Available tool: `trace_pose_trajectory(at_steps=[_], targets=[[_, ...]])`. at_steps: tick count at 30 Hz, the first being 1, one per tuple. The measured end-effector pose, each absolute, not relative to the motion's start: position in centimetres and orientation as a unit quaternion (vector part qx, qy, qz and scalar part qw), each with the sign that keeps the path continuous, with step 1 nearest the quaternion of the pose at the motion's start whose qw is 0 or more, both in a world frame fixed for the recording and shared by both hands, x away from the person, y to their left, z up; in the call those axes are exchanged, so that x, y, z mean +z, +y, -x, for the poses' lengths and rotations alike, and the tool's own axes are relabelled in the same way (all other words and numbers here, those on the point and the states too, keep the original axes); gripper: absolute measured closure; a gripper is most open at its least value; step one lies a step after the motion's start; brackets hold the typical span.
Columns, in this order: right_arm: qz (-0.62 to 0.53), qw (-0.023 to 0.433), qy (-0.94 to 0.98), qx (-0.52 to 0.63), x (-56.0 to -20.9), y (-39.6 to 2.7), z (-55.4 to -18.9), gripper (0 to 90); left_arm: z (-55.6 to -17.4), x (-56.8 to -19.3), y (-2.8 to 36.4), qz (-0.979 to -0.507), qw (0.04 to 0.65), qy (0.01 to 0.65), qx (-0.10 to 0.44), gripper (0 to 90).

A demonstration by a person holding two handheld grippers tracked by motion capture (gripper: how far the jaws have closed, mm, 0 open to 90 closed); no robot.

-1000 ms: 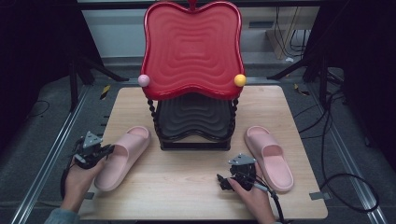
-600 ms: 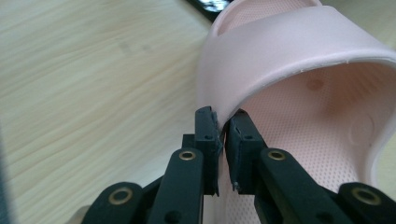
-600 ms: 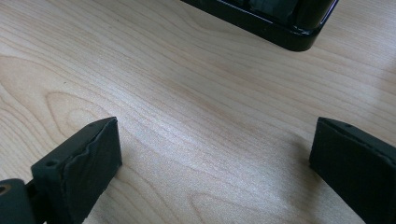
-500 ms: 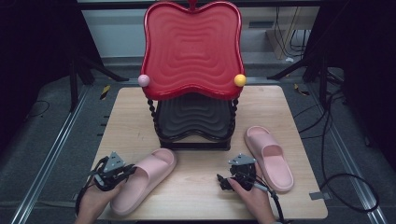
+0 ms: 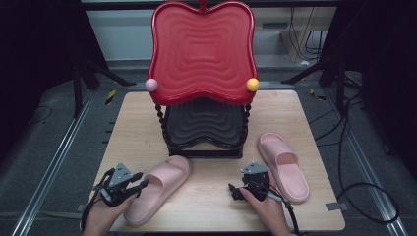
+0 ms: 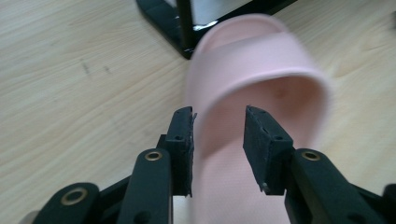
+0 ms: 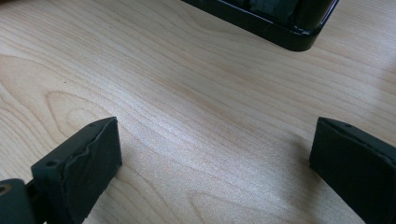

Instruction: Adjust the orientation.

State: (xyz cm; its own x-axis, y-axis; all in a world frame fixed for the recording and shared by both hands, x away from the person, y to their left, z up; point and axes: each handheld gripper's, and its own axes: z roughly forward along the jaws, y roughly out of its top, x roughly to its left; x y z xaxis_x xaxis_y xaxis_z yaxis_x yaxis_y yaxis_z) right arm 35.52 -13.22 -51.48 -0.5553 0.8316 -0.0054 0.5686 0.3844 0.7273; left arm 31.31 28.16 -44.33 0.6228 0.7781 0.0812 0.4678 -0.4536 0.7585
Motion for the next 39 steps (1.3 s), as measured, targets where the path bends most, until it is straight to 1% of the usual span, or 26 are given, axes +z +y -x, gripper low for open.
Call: trace_pose_trajectory(at_steps=[1,6,12,23,33,39], targets=[[-0.432,0.189,0.81,0.348,-51.5,-13.2,-35.5,2.5,-30.5,-44.1,27.7,-0.827,0.37,0.371,0.201,61.5],[-0.432,0.189,0.81,0.348,-51.5,-13.2,-35.5,2.5,-29.6,-44.2,26.4,-0.826,0.392,0.362,0.181,60.1],[-0.432,0.189,0.81,0.348,-51.5,-13.2,-35.5,2.5,-30.3,-45.3,24.6,-0.822,0.409,0.371,0.14,61.7],[-0.432,0.189,0.81,0.348,-51.5,-13.2,-35.5,2.5,-31.7,-46.3,23.2,-0.818,0.408,0.385,0.128,70.8],[-0.431,0.189,0.811,0.348,-51.5,-13.2,-35.5,2.5,-32.2,-46.2,22.8,-0.819,0.402,0.39,0.119,76.8],[-0.431,0.189,0.811,0.348,-51.5,-13.2,-35.5,2.5,-32.1,-45.9,22.8,-0.819,0.406,0.389,0.116,78.3]])
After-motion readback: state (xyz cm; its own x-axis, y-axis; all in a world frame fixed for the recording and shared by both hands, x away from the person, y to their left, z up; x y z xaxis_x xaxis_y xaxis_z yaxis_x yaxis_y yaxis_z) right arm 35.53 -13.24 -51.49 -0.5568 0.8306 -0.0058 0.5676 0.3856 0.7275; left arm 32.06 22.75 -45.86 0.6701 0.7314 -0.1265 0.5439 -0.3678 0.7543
